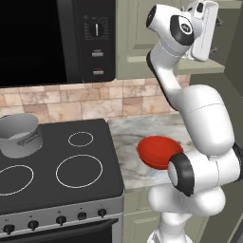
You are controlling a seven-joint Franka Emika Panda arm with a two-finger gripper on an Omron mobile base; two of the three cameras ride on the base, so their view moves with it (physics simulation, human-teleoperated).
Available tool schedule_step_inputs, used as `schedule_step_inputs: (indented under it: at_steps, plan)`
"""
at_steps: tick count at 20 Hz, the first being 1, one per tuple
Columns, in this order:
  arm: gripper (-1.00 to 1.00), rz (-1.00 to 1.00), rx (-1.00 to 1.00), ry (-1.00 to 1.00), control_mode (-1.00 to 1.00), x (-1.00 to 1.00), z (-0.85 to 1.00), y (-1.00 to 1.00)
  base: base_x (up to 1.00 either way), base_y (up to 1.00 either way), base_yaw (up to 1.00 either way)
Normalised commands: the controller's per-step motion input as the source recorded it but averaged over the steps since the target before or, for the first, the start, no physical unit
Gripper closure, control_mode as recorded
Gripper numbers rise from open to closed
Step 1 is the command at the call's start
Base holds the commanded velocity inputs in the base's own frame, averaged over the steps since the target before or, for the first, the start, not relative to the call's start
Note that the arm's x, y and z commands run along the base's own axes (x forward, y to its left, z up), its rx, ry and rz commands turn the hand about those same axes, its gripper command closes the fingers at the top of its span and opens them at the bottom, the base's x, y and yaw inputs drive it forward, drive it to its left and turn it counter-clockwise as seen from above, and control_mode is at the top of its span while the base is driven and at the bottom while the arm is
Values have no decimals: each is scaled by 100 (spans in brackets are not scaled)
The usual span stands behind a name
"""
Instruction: Open the cabinet and move the ladle to the pot. Then close the cabinet.
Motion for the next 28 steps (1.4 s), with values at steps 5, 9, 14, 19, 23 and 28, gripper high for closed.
schedule_step_inputs:
  at_steps: [5,9,14,19,23,28]
  plan:
    - [-100,4,13,-7,-100,-23,-14,19,0,0,0]
    - [-100,-2,27,-31,-100,-9,-42,28,0,0,0]
    - [-100,-9,35,-33,-100,-2,-23,14,0,0,0]
    - [-100,-9,36,-28,-100,6,0,6,0,0,0]
    - [-100,-5,31,-30,-100,1,0,17,0,0,0]
    - [-100,-2,30,-38,-100,0,0,21,0,0,0]
